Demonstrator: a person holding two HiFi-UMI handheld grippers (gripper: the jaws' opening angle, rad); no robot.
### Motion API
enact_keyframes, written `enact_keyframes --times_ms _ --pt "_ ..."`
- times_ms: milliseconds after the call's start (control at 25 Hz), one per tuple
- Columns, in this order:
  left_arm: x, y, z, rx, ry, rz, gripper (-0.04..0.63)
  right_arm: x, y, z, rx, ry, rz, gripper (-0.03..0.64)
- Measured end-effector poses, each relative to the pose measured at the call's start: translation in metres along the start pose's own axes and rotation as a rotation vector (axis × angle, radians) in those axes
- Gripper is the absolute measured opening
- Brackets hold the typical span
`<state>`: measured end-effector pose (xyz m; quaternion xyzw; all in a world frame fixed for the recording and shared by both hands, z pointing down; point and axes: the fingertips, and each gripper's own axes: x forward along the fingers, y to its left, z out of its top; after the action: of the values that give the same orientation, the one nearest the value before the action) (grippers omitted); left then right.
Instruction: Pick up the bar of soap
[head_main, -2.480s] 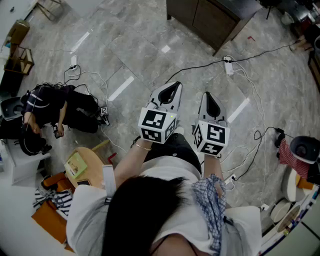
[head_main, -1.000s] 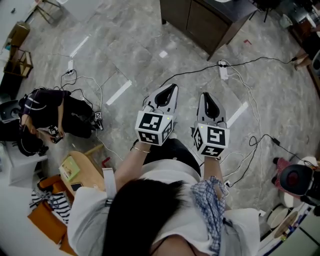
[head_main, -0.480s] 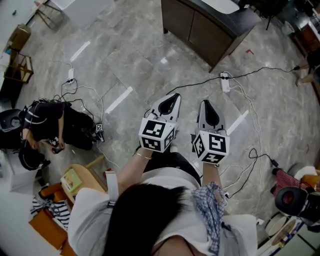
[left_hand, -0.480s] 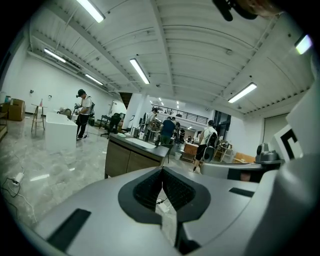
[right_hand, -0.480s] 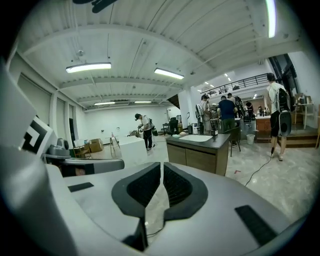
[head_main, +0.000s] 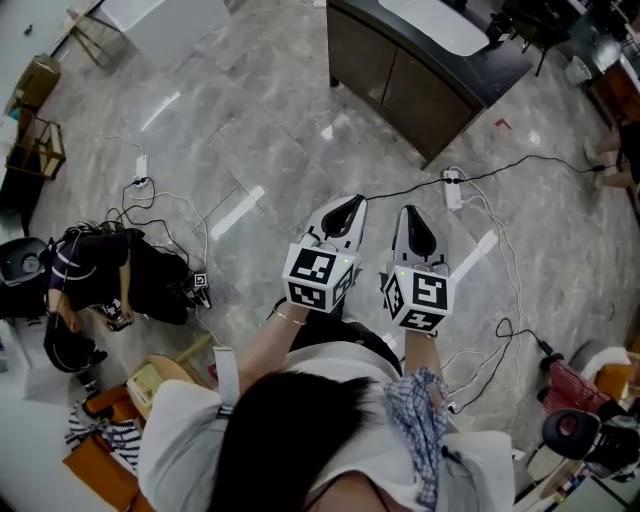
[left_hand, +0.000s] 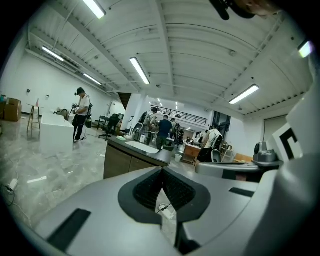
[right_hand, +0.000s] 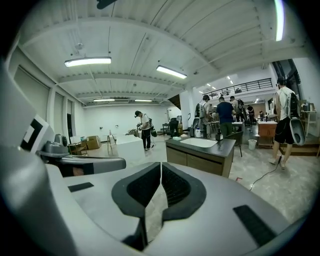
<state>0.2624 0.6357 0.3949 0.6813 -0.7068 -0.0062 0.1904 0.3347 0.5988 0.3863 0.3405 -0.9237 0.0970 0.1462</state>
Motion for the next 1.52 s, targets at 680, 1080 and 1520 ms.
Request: enact_keyframes --times_ms 680,1080,1520 --pt "0.070 0.067 0.052 0.025 -0.018 -0.062 0.010 0.087 0.004 0.059 0.033 -0.120 -0.036 0.017" --pt "0.071 0.087 0.064 0.029 -0.027 -0.048 0.011 0.109 0.020 0.065 0.037 -0.121 -0.016 0.017" --pt "0.108 0.107 0.067 0.036 -0.019 -0.001 0.011 0.154 0.004 0.070 0.033 -0.110 0.021 0.015"
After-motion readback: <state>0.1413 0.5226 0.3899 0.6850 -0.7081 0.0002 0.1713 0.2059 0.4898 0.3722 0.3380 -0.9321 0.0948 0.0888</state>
